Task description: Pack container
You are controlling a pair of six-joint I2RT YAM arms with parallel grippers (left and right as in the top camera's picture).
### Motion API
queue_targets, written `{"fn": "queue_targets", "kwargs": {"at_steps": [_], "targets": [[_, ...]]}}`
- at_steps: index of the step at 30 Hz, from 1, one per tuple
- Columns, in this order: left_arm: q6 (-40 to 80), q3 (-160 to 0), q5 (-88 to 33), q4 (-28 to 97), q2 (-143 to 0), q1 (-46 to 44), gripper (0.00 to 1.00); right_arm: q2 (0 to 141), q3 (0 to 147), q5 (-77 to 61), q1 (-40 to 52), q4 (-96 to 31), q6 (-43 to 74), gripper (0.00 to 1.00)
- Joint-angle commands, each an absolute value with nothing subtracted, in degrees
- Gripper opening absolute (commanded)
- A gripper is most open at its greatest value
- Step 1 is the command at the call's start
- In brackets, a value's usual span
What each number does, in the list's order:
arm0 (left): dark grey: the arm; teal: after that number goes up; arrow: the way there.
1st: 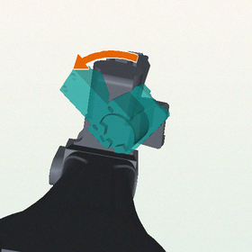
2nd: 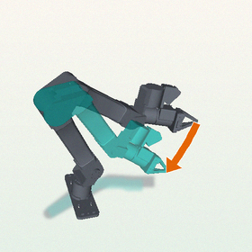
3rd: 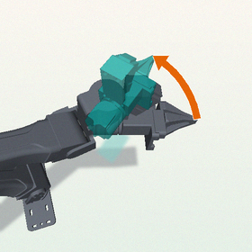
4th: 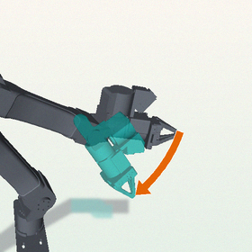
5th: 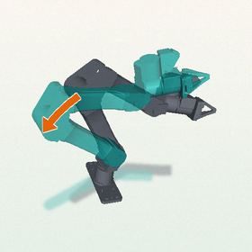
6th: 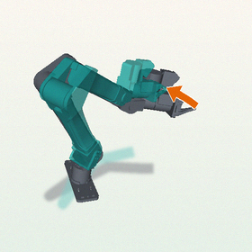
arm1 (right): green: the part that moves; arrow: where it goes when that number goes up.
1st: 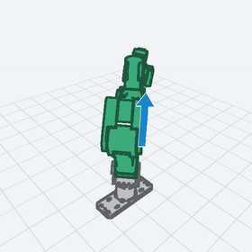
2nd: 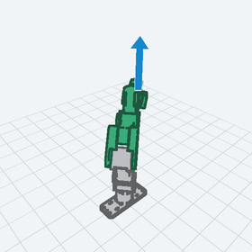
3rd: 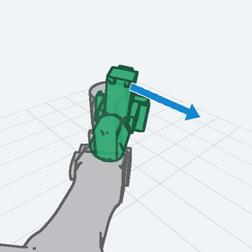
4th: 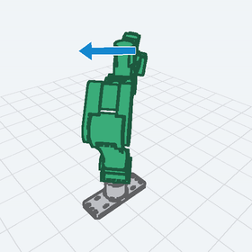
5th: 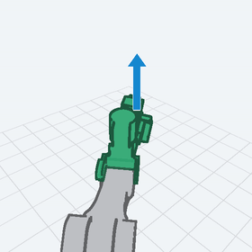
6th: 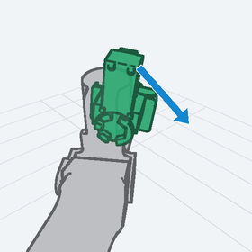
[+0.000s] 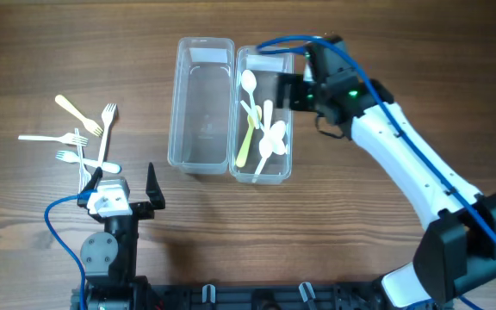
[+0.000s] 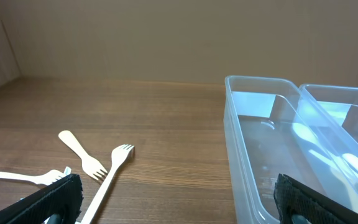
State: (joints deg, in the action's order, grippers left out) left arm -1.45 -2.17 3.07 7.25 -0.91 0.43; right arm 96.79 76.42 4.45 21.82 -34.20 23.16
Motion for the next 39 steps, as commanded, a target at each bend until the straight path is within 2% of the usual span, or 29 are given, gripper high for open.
{"fn": "queue_targets", "kwargs": {"at_steps": [1,3,10,15,23,30,33,39], "targets": [[-2.39,-1.83,2.39,7.05,-0.75,0.10,1.00,94.91,76.49,40.40,17.93,-39.81,20.91,1.00],[-2.39,-1.83,2.39,7.05,-0.75,0.10,1.00,94.91,76.49,46.04,15.25,-42.85,19.57,1.00],[-2.39,-1.83,2.39,7.05,-0.75,0.10,1.00,94.91,76.49,35.70,3.33,-45.10,19.20,1.00],[-2.39,-1.83,2.39,7.05,-0.75,0.10,1.00,94.91,76.49,35.29,2.92,-44.16,19.07,1.00],[-2.39,-1.83,2.39,7.05,-0.75,0.10,1.00,94.91,76.49,17.85,2.92,-44.14,19.09,1.00],[-2.39,-1.83,2.39,7.05,-0.75,0.10,1.00,94.72,76.44,17.04,2.92,-44.16,19.09,1.00],[-2.39,-1.83,2.39,7.05,-0.75,0.10,1.00,87.77,76.42,16.40,3.66,-44.16,19.53,1.00],[-2.39,-1.83,2.39,7.05,-0.75,0.10,1.00,60.18,76.42,16.40,7.44,-44.18,19.51,1.00]]}}
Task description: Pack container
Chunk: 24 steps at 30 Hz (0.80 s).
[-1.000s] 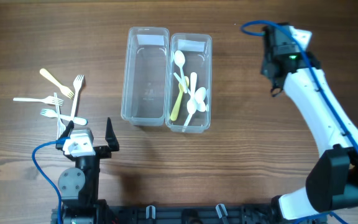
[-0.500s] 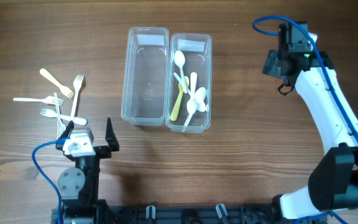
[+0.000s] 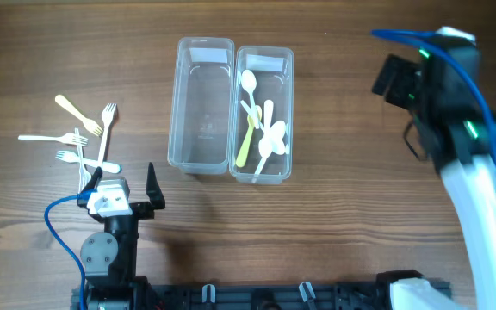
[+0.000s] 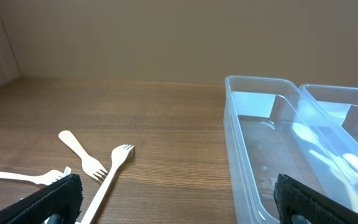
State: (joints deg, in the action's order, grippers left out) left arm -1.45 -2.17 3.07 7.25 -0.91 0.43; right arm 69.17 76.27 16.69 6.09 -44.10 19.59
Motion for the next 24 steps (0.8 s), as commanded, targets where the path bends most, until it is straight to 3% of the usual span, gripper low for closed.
{"fn": "queue_targets", "kwargs": {"at_steps": [1,8,15,21,24], "targets": [[-2.39,-1.83,2.39,7.05,-0.75,0.10,1.00,55.75,76.42,16.40,7.97,-44.18,19.55,1.00],[-2.39,-1.83,2.39,7.05,-0.75,0.10,1.00,33.08,76.42,16.43,8.62,-44.31,19.55,1.00],[-2.39,-1.83,2.39,7.05,-0.75,0.10,1.00,21.37,74.46,16.43,8.62,-52.73,19.53,1.00],[-2.39,-1.83,2.39,7.05,-0.75,0.10,1.00,9.30,55.79,17.39,8.60,-57.67,18.85,1.00],[-2.39,-1.83,2.39,7.05,-0.75,0.10,1.00,3.73,45.84,30.87,8.34,-47.81,20.08,1.00]]}}
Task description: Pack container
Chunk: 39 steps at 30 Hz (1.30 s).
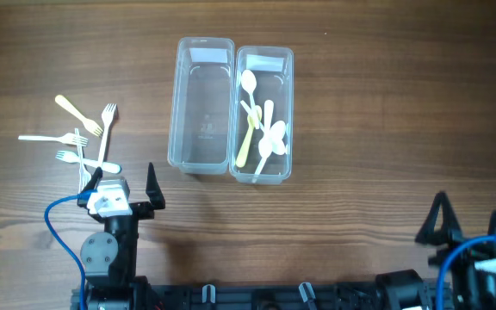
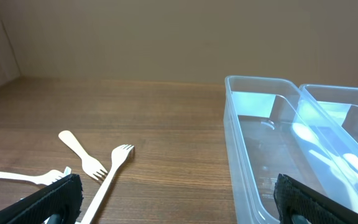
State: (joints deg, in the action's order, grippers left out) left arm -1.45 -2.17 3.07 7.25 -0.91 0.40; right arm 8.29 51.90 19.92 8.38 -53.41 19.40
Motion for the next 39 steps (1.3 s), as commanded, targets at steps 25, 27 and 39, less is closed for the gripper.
{"fn": "queue_targets", "kwargs": {"at_steps": [25,27,39], "targets": [[-2.39,-1.83,2.39,7.05,-0.75,0.10,1.00,0.25,22.85,34.04,8.34,-54.06,118.67,1.00],[-2.39,-1.83,2.39,7.05,-0.75,0.10,1.00,0.25,22.85,34.04,8.34,-54.06,118.67,1.00],[-2.39,-1.83,2.39,7.05,-0.75,0.10,1.00,0.25,22.85,34.04,8.34,-54.06,118.67,1.00]]}}
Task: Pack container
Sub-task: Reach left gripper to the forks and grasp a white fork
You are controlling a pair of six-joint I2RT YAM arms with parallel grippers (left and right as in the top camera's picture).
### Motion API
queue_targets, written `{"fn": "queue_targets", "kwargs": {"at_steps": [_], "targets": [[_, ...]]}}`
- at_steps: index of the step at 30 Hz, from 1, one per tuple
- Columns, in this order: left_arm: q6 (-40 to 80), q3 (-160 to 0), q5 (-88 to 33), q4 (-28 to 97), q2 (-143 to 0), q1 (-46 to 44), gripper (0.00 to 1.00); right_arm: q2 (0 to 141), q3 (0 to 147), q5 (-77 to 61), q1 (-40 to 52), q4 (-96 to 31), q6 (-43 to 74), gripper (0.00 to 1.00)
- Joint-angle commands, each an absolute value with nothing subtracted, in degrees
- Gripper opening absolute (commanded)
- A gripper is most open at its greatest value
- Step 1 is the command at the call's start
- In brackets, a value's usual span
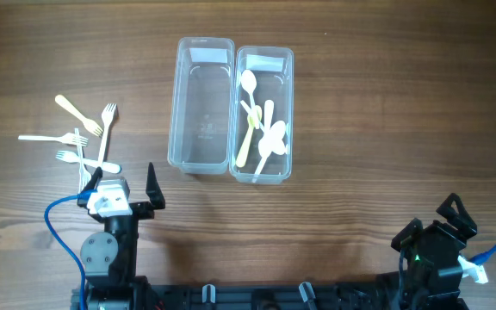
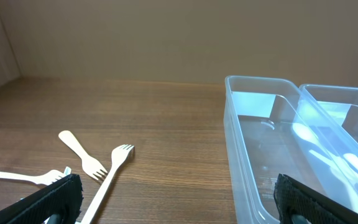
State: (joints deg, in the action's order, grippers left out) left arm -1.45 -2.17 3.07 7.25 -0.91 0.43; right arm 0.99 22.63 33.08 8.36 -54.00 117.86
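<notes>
Two clear plastic containers stand side by side. The left container (image 1: 203, 103) (image 2: 260, 143) is empty. The right container (image 1: 282, 103) (image 2: 353, 118) holds several white spoons (image 1: 269, 133) and a yellow one (image 1: 245, 142). Several forks (image 1: 83, 136) lie loose on the table to the left, a yellow fork (image 2: 81, 152) and a white fork (image 2: 107, 177) among them. My left gripper (image 1: 120, 183) (image 2: 176, 208) rests open at the front edge, between the forks and the left container, and holds nothing. My right gripper (image 1: 429, 222) sits folded at the front right edge, fingers apart and empty.
The brown wooden table (image 1: 360, 172) carries everything. A blue cable (image 1: 54, 220) loops beside the left arm's base. Another blue cable runs off the right arm at the frame's corner.
The right arm has shifted a little to the left at the front right edge and now sits folded lower. The left arm, forks, spoons and containers are unchanged.
The right gripper was first over the far end of the right container with the spoons. It was then clear of it at the table's far right, then down at the front right edge, where it now sits folded. The left arm stayed still throughout.
</notes>
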Motion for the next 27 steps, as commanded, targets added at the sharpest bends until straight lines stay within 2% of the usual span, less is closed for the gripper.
{"fn": "queue_targets", "kwargs": {"at_steps": [1,4,7,9,10,11,14,18,22,24,27], "targets": [[-2.39,-1.83,2.39,7.05,-0.75,0.10,1.00,0.25,22.85,34.04,8.34,-54.06,118.69,1.00],[-2.33,-1.83,2.33,7.03,-0.75,0.10,1.00,0.25,22.85,34.04,8.34,-54.06,118.67,1.00],[-2.17,-1.83,-14.85,-1.61,-0.75,0.10,1.00,0.25,22.85,34.04,8.34,-54.06,118.67,1.00],[-2.11,-1.91,-23.07,-13.45,-0.75,0.10,1.00,0.25,22.85,34.04,8.34,-54.06,118.67,1.00],[1.37,-3.11,-25.28,-18.37,-0.75,0.10,1.00,0.25,22.85,34.04,8.34,-54.06,118.67,1.00],[5.23,-5.37,-24.97,-18.26,-0.82,0.12,1.00,0.25,22.85,34.04,8.34,-54.06,118.67,1.00],[6.87,-16.71,-22.09,-5.41,-4.80,0.10,1.00,0.25,22.85,34.04,8.34,-54.06,118.69,1.00],[6.85,-39.88,-9.08,15.88,-22.68,0.10,1.00,0.25,22.85,34.04,8.34,-54.06,118.67,1.00],[6.72,-63.16,-12.01,36.97,-46.94,0.10,1.00,0.25,22.85,34.04,8.34,-54.06,118.67,1.00],[6.70,-66.74,-18.06,42.94,-52.42,0.10,1.00,0.25,22.85,34.04,8.34,-54.06,118.67,1.00],[6.90,-66.76,-17.50,45.39,-60.77,0.12,1.00,0.25,22.85,34.04,8.34,-54.06,118.69,1.00]]}}
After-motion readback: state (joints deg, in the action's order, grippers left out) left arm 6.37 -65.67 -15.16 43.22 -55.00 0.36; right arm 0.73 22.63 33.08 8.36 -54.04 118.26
